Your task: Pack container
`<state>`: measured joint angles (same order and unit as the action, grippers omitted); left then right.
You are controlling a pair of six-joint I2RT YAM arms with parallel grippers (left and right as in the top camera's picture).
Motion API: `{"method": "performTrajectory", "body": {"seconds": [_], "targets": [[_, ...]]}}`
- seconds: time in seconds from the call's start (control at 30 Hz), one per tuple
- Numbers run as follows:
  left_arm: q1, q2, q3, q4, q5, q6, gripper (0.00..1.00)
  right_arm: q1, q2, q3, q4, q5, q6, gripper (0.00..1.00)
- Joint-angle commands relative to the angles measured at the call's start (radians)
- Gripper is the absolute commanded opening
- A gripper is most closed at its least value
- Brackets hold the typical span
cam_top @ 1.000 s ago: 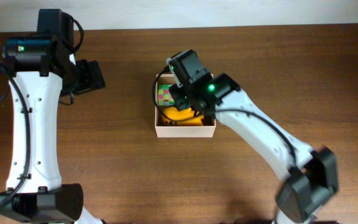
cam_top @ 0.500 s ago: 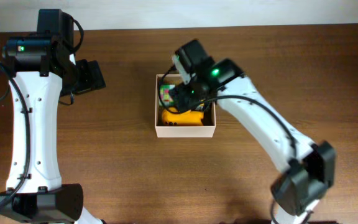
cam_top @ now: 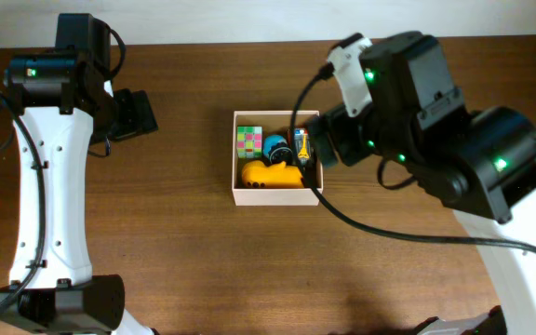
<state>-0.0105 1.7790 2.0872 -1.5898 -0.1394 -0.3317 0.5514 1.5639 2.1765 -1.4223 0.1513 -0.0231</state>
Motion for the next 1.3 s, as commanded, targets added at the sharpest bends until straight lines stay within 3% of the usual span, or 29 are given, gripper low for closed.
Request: {"method": "performTrajectory", "body": {"seconds": [0.0,0.17,0.3,0.53,0.7,0.97,1.27], "targets": [[0.005,-0.012,0.008,-0.002,-0.008,0.015,0.99,-0.045,-0.019,-0.002,-0.011,0.156,0.034,0.99],[0.005,-0.012,0.008,-0.002,-0.008,0.015,0.99,-0.253,-0.114,-0.002,-0.031,0.094,0.062,0.99],[0.005,-0.012,0.008,-0.002,-0.008,0.015,0.99,-0.402,-0.183,-0.003,-0.044,-0.037,-0.029,0.99],[0.005,-0.012,0.008,-0.002,-0.008,0.015,0.99,-0.526,-0.372,-0.117,0.036,-0.087,-0.08,0.99],[0.005,-0.012,0.008,-0.002,-0.008,0.015,0.99,-0.544,-0.573,-0.407,0.209,-0.065,-0.082,0.99],[0.005,-0.012,0.008,-0.002,-0.008,0.015,0.99,-0.547,-0.895,-1.041,0.517,-0.066,-0.074,0.99],[0.005,-0.012,0.008,-0.002,-0.008,0.015,0.99,-0.547,-1.235,-1.582,0.666,-0.066,-0.074,0.98]]}}
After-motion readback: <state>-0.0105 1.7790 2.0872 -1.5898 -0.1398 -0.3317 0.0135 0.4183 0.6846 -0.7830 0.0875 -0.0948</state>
